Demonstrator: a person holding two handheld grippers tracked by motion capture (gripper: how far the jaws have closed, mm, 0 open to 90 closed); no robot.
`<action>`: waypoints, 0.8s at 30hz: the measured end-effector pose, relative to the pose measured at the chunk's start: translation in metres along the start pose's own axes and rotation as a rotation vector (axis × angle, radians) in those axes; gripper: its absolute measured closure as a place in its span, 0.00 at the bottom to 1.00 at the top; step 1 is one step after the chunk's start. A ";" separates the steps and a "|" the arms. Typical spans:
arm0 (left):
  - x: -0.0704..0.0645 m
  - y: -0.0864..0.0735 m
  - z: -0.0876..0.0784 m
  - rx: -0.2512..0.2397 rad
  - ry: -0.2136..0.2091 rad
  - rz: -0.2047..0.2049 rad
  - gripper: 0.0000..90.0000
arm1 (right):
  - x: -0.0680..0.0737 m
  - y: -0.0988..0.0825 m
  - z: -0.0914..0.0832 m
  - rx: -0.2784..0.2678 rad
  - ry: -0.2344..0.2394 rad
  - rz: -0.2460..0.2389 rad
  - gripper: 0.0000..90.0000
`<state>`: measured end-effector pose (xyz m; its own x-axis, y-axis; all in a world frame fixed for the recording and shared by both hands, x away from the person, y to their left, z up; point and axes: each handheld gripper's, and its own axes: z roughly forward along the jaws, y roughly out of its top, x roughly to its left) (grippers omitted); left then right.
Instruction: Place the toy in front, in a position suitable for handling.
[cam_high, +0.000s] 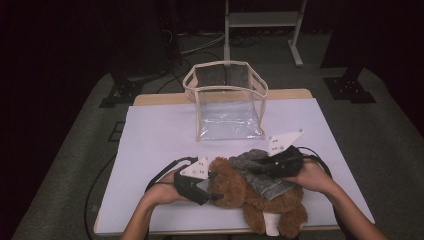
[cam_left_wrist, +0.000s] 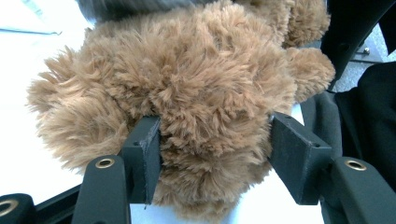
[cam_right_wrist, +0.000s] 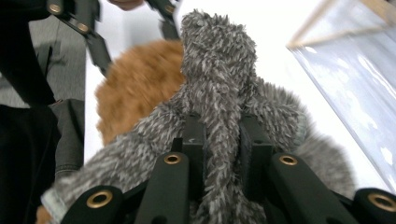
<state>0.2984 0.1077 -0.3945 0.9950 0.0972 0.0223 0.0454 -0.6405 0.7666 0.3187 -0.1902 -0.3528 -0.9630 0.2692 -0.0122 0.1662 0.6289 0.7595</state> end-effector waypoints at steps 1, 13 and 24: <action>0.000 0.001 -0.001 -0.002 0.002 -0.006 0.42 | -0.002 -0.005 -0.004 -0.004 -0.004 0.020 0.83; 0.007 0.028 0.002 -0.006 -0.005 0.027 0.37 | 0.024 -0.010 0.001 -0.018 0.036 -0.037 0.84; 0.001 0.025 0.003 0.016 -0.042 0.030 0.38 | 0.000 -0.055 -0.045 -0.081 -0.036 0.126 0.84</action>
<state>0.3010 0.0896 -0.3772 0.9988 0.0460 0.0178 0.0167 -0.6546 0.7558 0.3002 -0.2572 -0.3652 -0.9271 0.3692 0.0648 0.2664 0.5275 0.8067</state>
